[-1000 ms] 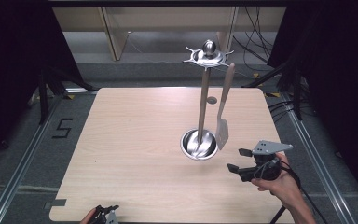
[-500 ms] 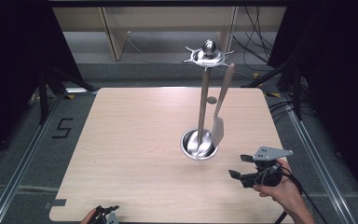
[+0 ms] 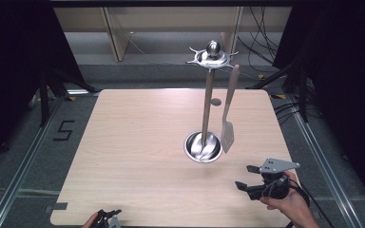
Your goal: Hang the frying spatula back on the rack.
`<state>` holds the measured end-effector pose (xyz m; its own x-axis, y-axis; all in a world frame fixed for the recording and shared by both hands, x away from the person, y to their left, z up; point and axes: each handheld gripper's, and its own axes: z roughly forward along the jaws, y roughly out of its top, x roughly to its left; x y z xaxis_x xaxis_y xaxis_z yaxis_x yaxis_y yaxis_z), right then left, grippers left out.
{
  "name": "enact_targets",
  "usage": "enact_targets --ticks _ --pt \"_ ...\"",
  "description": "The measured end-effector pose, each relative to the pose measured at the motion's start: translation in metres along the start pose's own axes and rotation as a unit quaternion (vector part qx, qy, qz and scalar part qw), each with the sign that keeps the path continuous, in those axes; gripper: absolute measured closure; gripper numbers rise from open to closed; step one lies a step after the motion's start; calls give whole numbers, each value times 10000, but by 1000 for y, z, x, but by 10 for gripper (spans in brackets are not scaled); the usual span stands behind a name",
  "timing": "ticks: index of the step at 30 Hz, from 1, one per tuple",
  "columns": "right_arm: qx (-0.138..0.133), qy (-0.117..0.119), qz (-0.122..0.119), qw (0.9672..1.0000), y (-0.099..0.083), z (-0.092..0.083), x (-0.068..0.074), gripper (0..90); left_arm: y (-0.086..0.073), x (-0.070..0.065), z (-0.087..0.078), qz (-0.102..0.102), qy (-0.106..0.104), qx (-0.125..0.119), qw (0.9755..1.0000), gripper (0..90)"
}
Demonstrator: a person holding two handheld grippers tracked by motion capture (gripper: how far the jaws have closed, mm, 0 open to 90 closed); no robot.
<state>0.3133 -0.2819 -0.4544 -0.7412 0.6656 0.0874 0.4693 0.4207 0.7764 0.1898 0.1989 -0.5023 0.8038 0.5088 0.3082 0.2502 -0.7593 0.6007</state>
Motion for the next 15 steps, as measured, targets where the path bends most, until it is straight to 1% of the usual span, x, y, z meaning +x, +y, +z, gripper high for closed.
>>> enact_targets --ticks 1,2,3,4,6,7,8,9,11,12,13,15 --pt "5 2 -81 10000 -3 1 -1 257 0 0 1 -31 -75 -14 10000 155" --pt "37 36 -38 10000 -6 0 1 257 0 0 1 -31 -75 -14 10000 155" --pt "9 -16 -112 9999 -9 0 0 256 0 0 0 -7 -29 -13 10000 155" --pt "9 -16 -112 9999 -9 0 0 256 0 0 0 -7 -29 -13 10000 155" --pt "47 -16 -53 10000 -18 -1 2 256 0 -1 1 -4 -41 -9 10000 155" --pt "21 -13 -88 10000 -20 -1 2 256 0 -1 1 -4 -46 -6 10000 155" --pt "48 -7 49 10000 -22 -2 5 256 0 -1 1 -4 -46 -6 10000 155" --pt "40 -73 -60 9999 -24 -3 4 254 0 -1 1 7 -21 18 10000 155" --pt "33 -110 -37 9999 -27 -5 6 254 0 -1 1 -3 -43 26 10000 155" --pt "30 -89 -79 9999 -28 -5 6 253 0 -1 1 -3 -43 26 10000 155" --pt "38 -93 50 9999 -29 -5 9 253 0 -1 1 -2 -40 34 10000 155" --pt "74 -117 47 9999 -32 -5 9 252 0 -1 1 11 -11 43 10000 155"
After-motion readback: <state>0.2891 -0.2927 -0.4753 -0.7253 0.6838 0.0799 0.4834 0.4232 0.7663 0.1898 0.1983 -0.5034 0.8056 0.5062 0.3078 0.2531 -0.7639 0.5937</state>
